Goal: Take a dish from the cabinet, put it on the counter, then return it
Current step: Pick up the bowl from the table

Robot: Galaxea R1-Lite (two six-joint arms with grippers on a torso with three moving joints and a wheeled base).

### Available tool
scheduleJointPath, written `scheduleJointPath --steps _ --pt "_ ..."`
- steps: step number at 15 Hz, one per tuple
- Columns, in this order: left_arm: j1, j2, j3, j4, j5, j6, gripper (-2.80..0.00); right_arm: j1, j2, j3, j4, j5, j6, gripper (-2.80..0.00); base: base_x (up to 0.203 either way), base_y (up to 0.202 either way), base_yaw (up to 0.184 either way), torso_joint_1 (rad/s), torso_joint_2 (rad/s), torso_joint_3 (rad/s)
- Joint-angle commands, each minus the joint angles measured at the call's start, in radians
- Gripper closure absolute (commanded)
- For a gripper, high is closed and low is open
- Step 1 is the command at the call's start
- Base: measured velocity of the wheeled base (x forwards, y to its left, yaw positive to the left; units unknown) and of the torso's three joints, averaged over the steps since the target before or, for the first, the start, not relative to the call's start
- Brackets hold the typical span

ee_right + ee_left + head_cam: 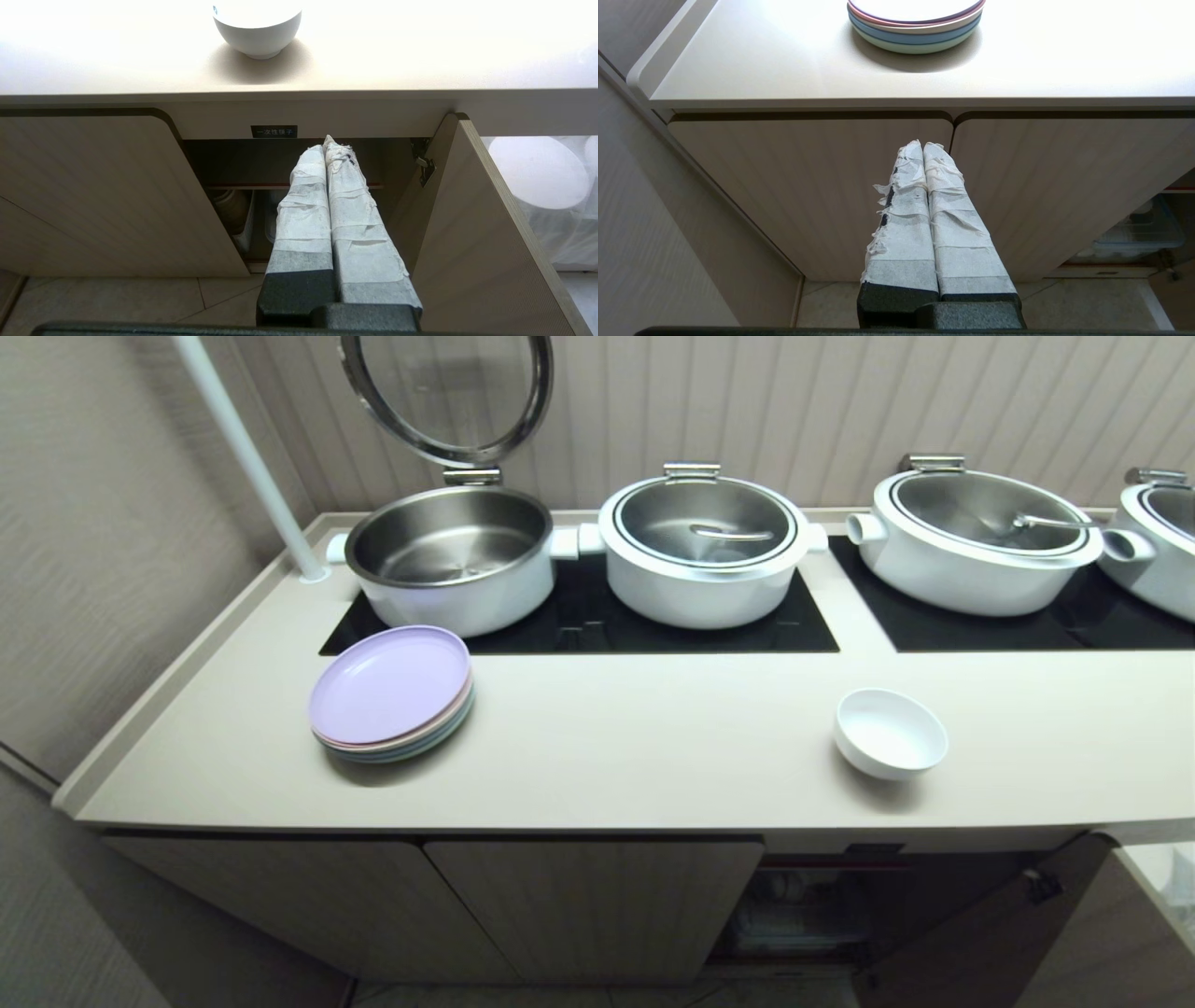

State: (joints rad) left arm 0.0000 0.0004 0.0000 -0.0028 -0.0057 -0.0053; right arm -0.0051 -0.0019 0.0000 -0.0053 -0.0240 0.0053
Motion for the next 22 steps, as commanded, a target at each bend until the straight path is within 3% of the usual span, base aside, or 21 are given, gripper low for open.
scheduleJointPath --steps 1,22 --pt "0.000 0.000 0.000 0.000 0.000 -0.001 0.00 0.000 0.002 0.000 -0.001 -0.001 0.001 0.00 0.000 0.000 0.000 0.000 0.00 0.000" --pt "0.000 0.000 0.000 0.000 0.000 -0.001 0.00 -0.001 0.032 -0.002 0.000 0.001 0.009 0.00 0.000 0.000 0.000 0.000 0.00 0.000"
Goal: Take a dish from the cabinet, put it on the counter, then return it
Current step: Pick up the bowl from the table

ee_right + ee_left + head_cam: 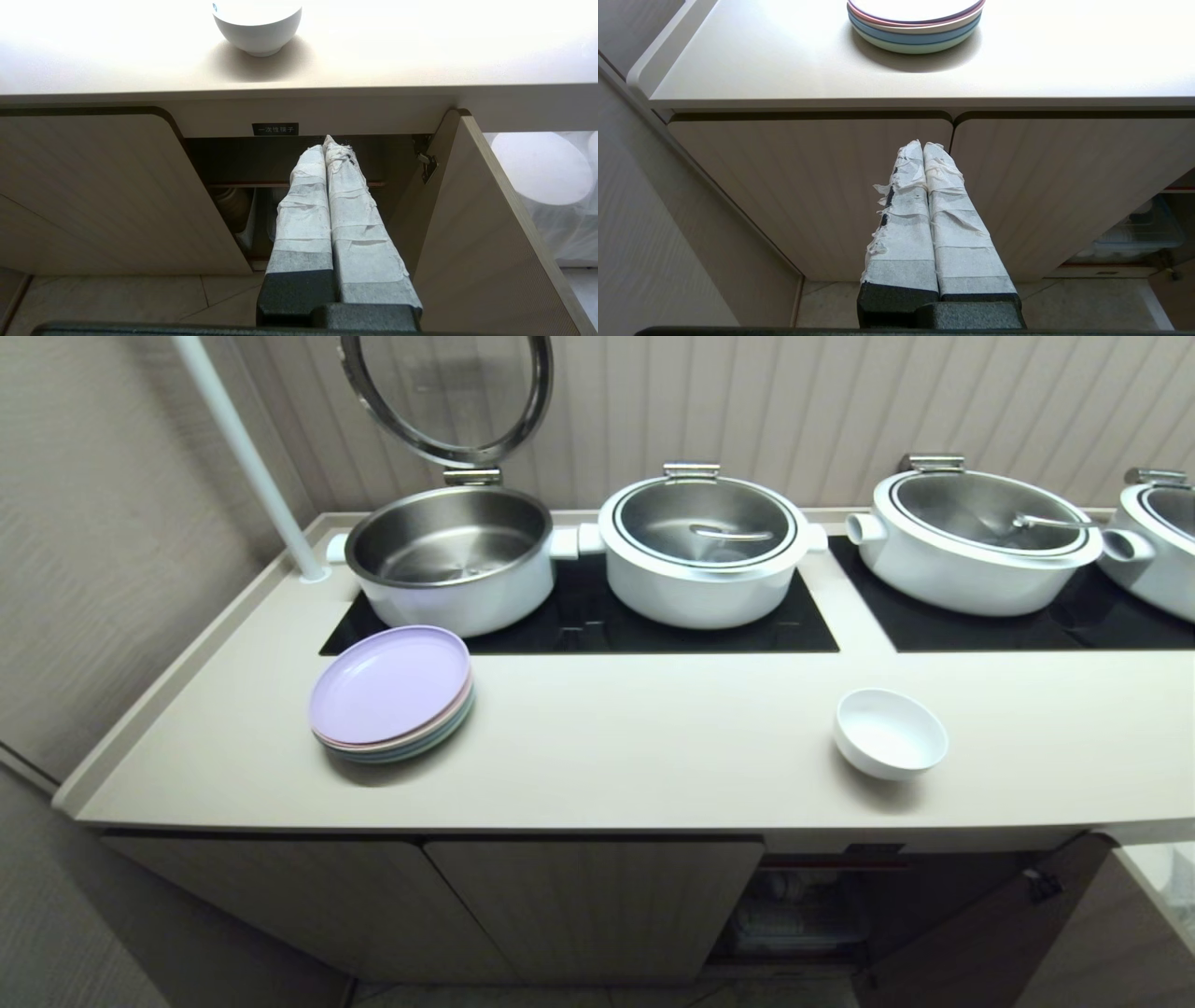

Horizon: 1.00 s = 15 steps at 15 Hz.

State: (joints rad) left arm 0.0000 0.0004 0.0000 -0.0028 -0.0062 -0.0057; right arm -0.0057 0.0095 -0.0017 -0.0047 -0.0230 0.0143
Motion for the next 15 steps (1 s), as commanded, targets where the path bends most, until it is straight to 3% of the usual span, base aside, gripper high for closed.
scheduleJointPath --steps 1,10,15 --pt "0.000 0.000 0.000 0.000 0.000 0.000 0.00 0.000 0.039 0.000 0.001 0.000 0.000 0.00 0.000 0.000 0.000 0.000 0.00 0.000" --pt "0.000 0.000 0.000 0.000 0.000 0.000 0.00 -0.003 0.160 0.000 0.006 0.000 -0.003 0.00 0.000 0.000 0.000 0.000 0.00 0.000" --pt "0.000 0.000 0.000 0.000 0.000 0.000 0.00 -0.043 0.359 -0.001 -0.048 0.000 -0.003 0.00 0.000 0.000 0.000 0.000 0.00 0.000"
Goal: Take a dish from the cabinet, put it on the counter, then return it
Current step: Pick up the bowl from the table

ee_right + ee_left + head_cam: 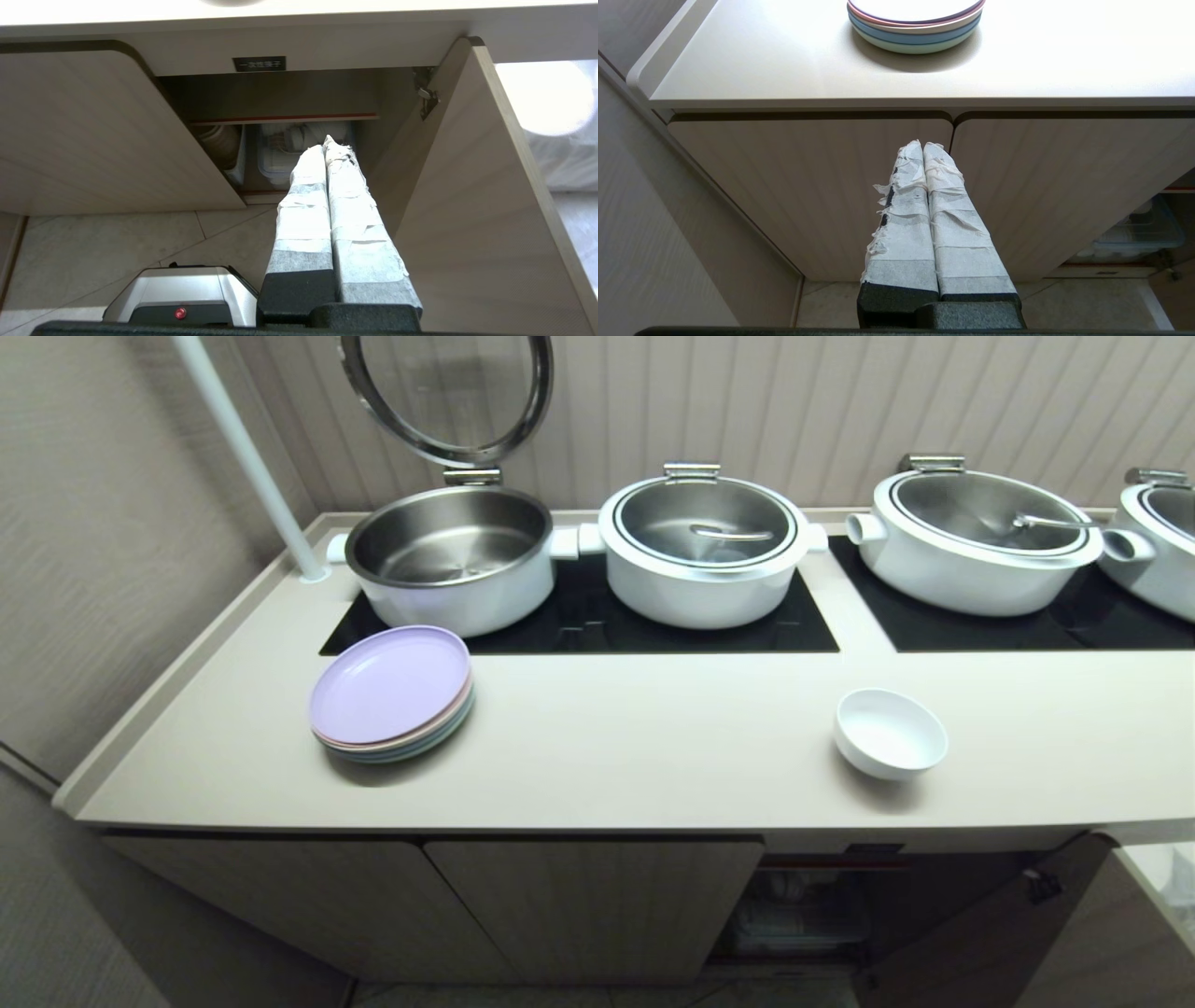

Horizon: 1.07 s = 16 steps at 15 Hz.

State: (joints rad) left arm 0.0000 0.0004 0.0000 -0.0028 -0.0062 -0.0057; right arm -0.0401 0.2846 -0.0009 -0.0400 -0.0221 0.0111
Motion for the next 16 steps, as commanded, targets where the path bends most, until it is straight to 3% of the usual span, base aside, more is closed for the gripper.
scheduleJointPath --steps 1,8,11,13,16 --pt "0.000 0.000 0.000 0.000 0.000 0.000 0.00 -0.012 0.121 -0.004 -0.040 0.000 0.001 0.00 0.000 0.000 0.000 0.000 0.00 0.000" --pt "0.000 0.000 0.000 0.000 0.000 0.000 0.00 -0.045 0.389 -0.077 -0.173 0.082 0.003 0.00 0.000 0.000 0.000 0.000 0.00 0.000" --pt "0.000 0.000 0.000 0.000 0.000 0.000 0.00 -0.151 0.512 -0.156 -0.189 0.218 -0.014 0.00 0.000 0.000 0.000 0.000 0.00 0.000" --pt "0.000 0.000 0.000 0.000 0.000 0.000 0.00 -0.235 0.616 -0.199 -0.205 0.289 -0.073 0.00 0.000 0.000 0.000 0.000 0.00 0.000" --pt "0.000 0.000 0.000 0.000 0.000 0.000 0.00 -0.298 0.771 -0.271 -0.221 0.342 -0.158 0.00 0.000 0.000 0.000 0.000 0.00 0.000"
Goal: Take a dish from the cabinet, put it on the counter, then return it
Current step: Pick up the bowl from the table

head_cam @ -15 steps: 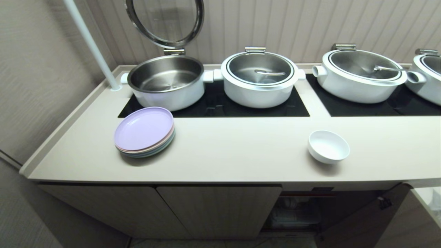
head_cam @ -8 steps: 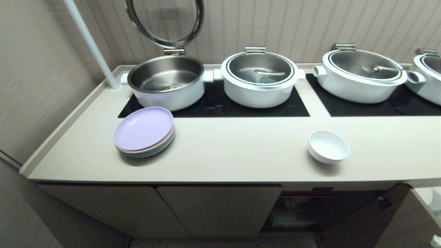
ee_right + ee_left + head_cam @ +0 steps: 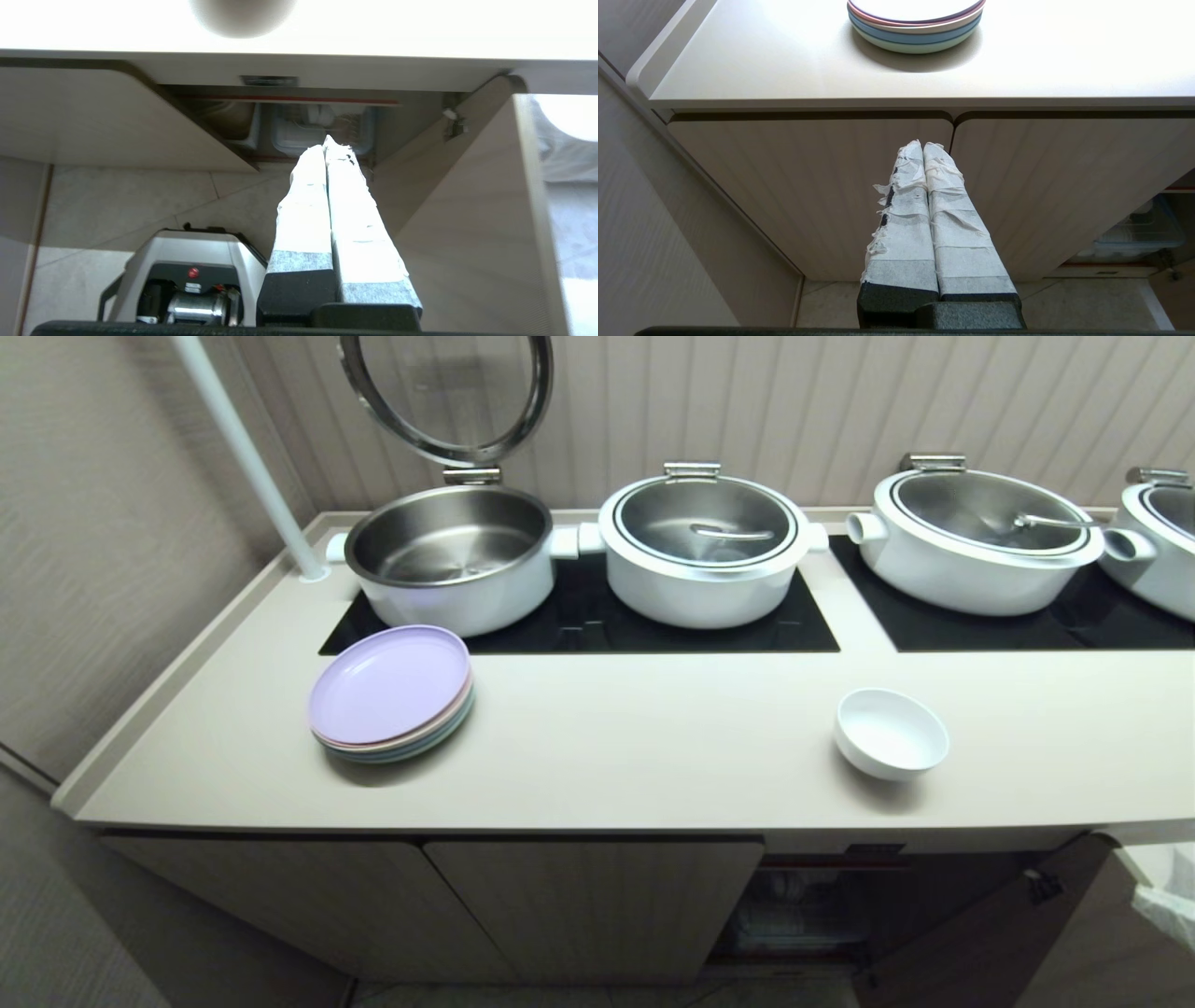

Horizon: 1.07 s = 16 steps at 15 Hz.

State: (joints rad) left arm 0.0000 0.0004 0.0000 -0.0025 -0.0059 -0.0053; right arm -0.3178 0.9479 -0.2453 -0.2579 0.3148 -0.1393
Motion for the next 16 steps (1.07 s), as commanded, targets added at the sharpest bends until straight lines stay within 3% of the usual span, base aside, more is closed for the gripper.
scheduleJointPath --steps 1,11,16 --pt "0.000 0.000 0.000 -0.001 0.000 -0.001 0.00 -0.026 0.152 -0.061 -0.005 0.009 -0.016 0.00 0.000 0.000 0.000 0.000 0.00 0.000" --pt "0.000 0.000 0.000 -0.001 0.000 -0.001 0.00 0.010 0.515 -0.379 0.001 0.013 -0.054 0.00 0.000 0.000 0.000 0.000 0.00 0.000" --pt "0.000 0.000 0.000 -0.001 0.000 -0.001 0.00 0.064 0.637 -0.596 0.101 0.013 -0.043 0.00 0.000 0.000 0.000 0.000 0.00 0.000"
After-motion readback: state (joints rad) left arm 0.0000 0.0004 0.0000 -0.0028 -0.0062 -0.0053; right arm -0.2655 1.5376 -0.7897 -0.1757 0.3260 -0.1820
